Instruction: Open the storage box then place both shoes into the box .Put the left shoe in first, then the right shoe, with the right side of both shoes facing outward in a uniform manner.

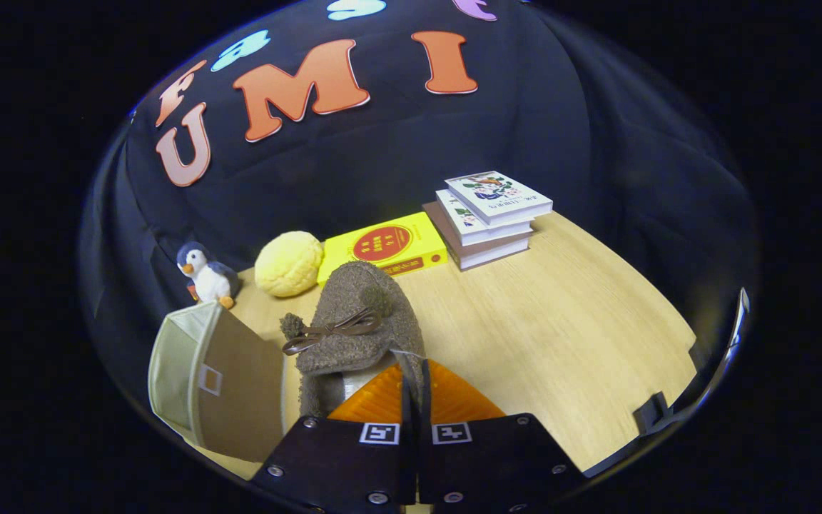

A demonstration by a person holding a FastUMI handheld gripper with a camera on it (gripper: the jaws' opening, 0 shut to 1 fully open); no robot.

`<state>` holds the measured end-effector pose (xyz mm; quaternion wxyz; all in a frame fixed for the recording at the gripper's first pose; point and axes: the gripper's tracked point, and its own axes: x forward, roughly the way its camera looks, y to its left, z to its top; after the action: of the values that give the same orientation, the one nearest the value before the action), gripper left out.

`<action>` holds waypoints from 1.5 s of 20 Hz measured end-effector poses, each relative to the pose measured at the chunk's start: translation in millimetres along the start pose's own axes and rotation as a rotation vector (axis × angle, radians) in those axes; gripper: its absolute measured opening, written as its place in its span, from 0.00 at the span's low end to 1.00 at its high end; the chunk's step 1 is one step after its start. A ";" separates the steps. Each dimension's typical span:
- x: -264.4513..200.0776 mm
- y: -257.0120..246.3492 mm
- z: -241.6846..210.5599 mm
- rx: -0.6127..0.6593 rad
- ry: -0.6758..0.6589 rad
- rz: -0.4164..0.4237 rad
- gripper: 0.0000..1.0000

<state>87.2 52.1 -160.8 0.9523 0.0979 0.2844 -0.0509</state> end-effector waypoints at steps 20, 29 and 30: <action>-50.5 225.3 -19.9 0.010 -0.011 0.128 0.02; -35.7 228.5 -61.4 0.003 0.065 0.091 0.04; -37.2 229.7 -62.3 0.009 0.068 0.098 0.09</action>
<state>58.1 291.1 -155.1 0.9430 0.1178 0.3113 -0.0021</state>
